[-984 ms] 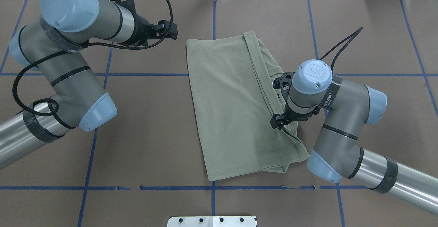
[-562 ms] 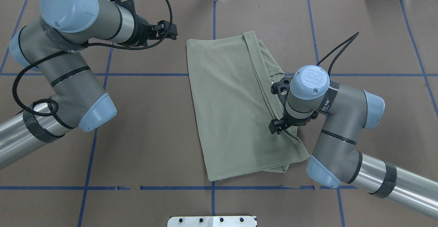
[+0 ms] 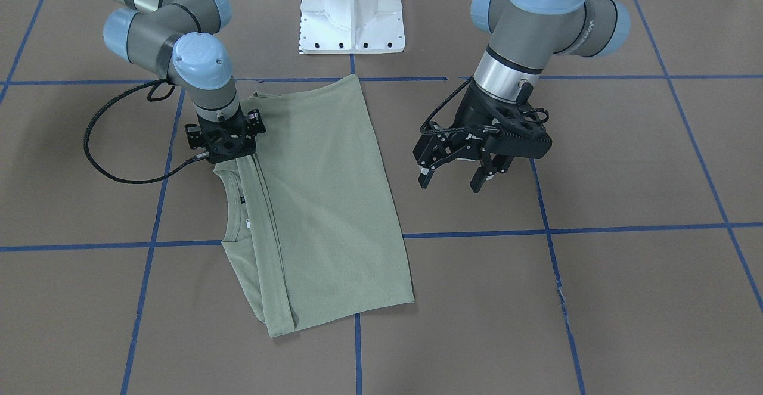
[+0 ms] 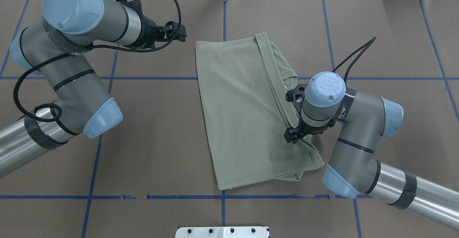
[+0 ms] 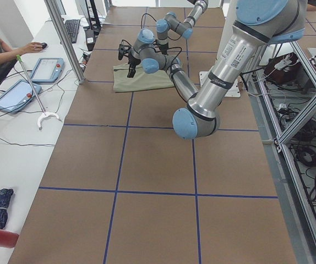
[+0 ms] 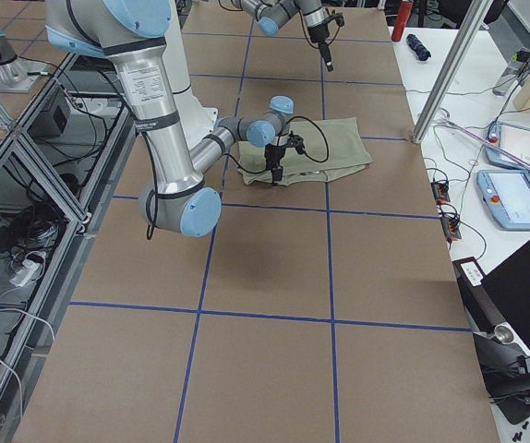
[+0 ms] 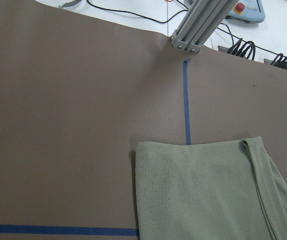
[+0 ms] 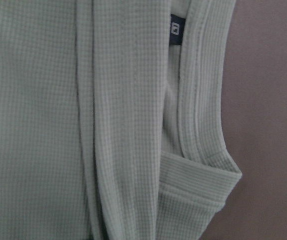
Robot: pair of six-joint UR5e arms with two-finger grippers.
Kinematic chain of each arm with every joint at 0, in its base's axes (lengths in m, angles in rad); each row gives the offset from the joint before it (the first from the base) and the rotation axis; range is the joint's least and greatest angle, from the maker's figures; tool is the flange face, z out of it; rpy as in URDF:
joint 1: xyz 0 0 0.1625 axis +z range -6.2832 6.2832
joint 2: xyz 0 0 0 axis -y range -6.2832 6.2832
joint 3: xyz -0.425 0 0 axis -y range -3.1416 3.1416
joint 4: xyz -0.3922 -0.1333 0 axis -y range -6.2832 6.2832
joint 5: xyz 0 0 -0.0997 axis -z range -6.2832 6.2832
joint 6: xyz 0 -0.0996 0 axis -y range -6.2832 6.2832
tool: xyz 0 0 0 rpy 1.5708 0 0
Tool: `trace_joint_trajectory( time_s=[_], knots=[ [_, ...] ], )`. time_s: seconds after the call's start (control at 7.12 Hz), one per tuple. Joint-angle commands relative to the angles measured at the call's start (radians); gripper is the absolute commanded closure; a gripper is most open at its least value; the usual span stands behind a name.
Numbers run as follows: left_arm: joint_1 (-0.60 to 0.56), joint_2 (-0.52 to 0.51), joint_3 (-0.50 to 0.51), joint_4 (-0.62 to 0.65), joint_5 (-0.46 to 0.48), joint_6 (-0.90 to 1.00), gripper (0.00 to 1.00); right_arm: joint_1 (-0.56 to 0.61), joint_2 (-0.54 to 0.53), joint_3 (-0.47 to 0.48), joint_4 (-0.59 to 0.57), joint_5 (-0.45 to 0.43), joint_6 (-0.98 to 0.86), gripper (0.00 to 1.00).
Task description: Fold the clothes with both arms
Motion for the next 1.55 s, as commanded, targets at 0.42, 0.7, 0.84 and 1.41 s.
trace_joint_trajectory(
  time_s=[0.42, 0.7, 0.84, 1.41],
  knots=[
    [0.0, -0.002, -0.001, -0.002, 0.001, -0.003, 0.0, 0.092, -0.015, -0.043, -0.003, 0.0, -0.091, 0.0],
    [0.0, -0.002, -0.001, -0.002, 0.001, -0.003, 0.0, 0.115, -0.033, -0.054, 0.0, 0.0, -0.127, 0.0],
    [0.0, -0.002, -0.001, -0.002, 0.001, -0.003, 0.0, 0.139, -0.028, -0.051, 0.0, 0.018, -0.128, 0.0],
    [-0.002, 0.003, -0.007, 0.0, 0.0, 0.004, 0.0, 0.164, 0.186, -0.155, 0.001, 0.087, -0.111, 0.0]
  ],
)
